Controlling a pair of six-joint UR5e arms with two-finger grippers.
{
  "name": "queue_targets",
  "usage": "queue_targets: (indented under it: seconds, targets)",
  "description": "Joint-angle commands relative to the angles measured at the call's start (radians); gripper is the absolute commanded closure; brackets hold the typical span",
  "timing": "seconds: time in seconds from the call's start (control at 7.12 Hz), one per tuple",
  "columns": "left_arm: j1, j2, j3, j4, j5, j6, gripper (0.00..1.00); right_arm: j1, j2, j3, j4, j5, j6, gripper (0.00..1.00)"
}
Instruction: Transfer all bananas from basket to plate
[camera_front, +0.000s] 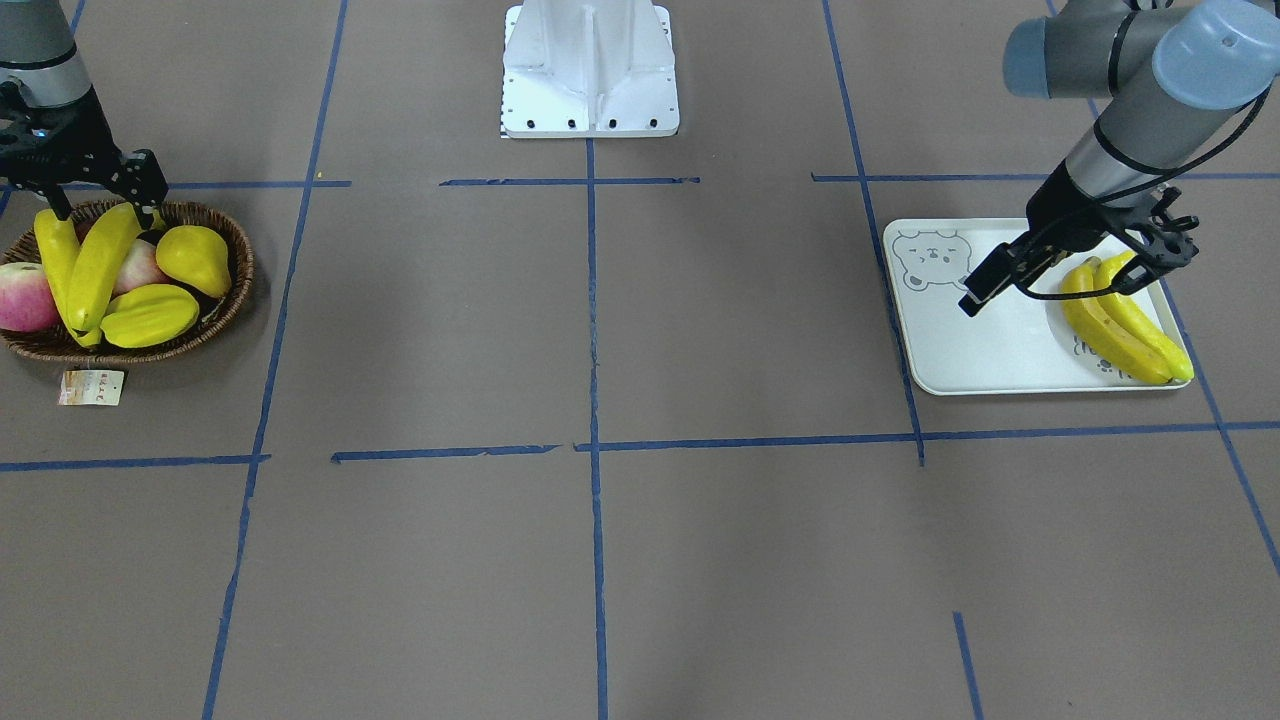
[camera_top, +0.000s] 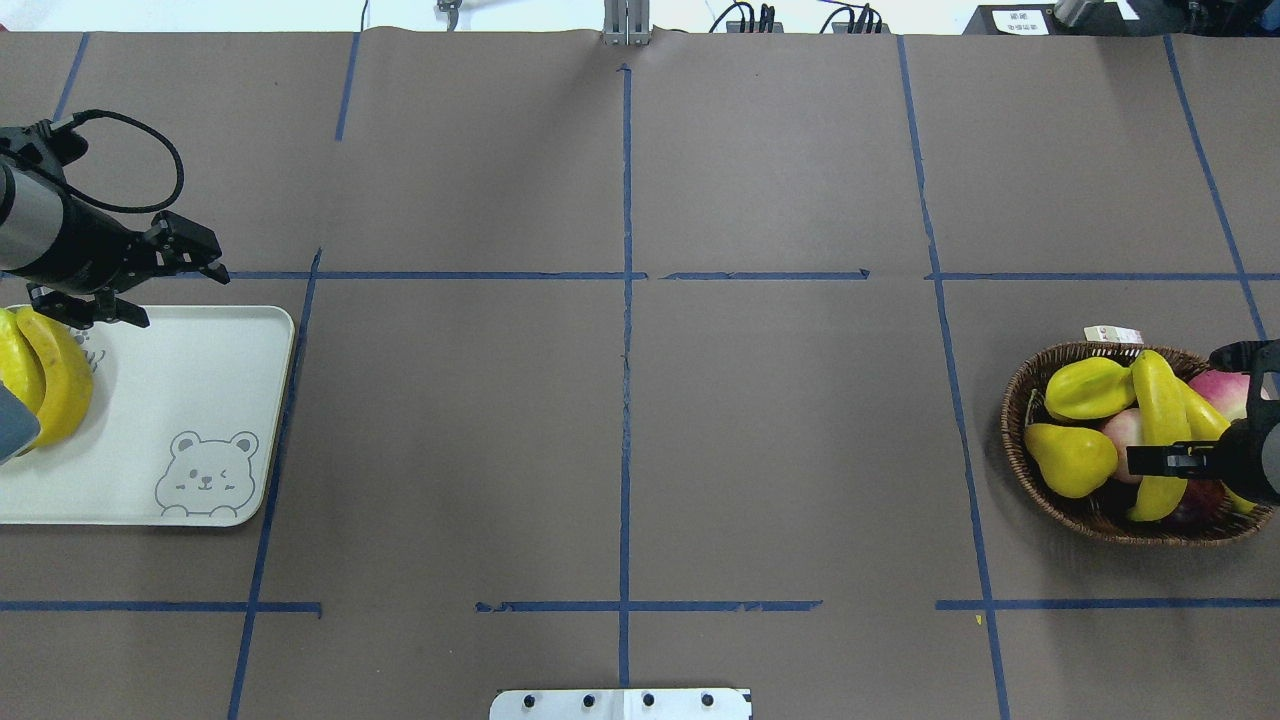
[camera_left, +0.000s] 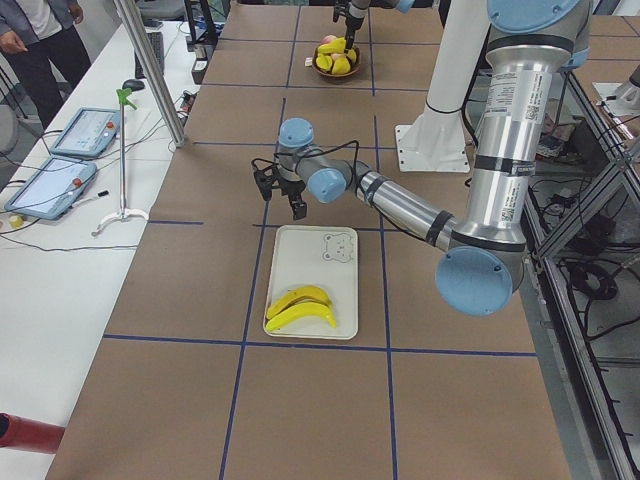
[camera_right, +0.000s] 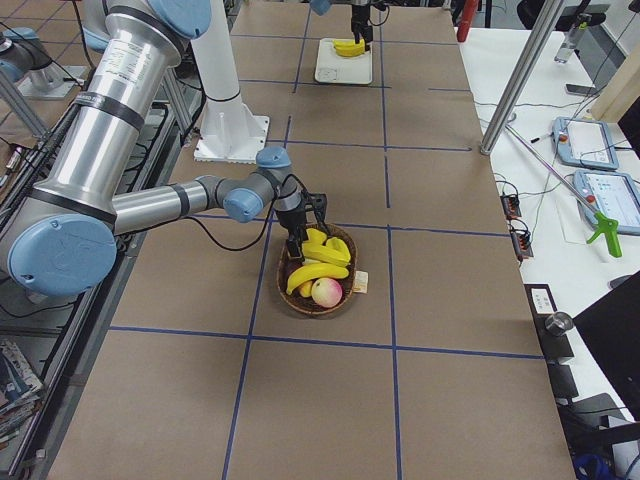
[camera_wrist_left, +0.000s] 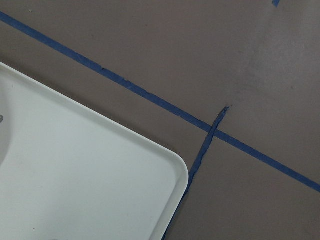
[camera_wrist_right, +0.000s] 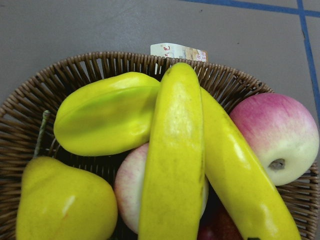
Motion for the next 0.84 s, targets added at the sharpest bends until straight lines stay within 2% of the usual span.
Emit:
queue_targets:
  seconds: [0.0,0.14,0.56,0.7]
  targets:
    - [0.000,0.001,0.000,0.000,0.000,0.000,0.00,-0.022,0.004,-0.002,-0.038,-0.012,0.003,0.25]
    - [0.000,0.001,0.001,0.000,0.002,0.000,0.00,-0.025,0.005,-0.002,-0.038,-0.012,0.003,0.35]
    - [0.000,0.003,0.001,0.000,0.000,0.001,0.00,-0.030,0.018,-0.005,-0.040,-0.012,0.003,0.57]
    - [0.000,0.003,0.001,0.000,0.000,0.001,0.00,-0.030,0.021,-0.007,-0.040,-0.012,0.003,0.73]
